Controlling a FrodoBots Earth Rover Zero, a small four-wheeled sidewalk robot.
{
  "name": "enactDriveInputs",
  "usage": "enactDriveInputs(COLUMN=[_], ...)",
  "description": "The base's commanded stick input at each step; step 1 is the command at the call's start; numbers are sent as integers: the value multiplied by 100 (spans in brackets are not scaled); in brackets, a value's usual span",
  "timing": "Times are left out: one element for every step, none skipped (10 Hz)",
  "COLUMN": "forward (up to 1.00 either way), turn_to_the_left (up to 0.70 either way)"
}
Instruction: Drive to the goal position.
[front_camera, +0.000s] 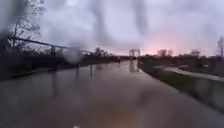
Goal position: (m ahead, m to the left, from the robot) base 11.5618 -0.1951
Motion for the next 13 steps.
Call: enactDriveInputs(forward=[70,70,70,70,70,70,70,70,70,70,70,70,70], turn_to_the_left=[0,0,0,0,0,0,0,0,0,0,0,0,0])
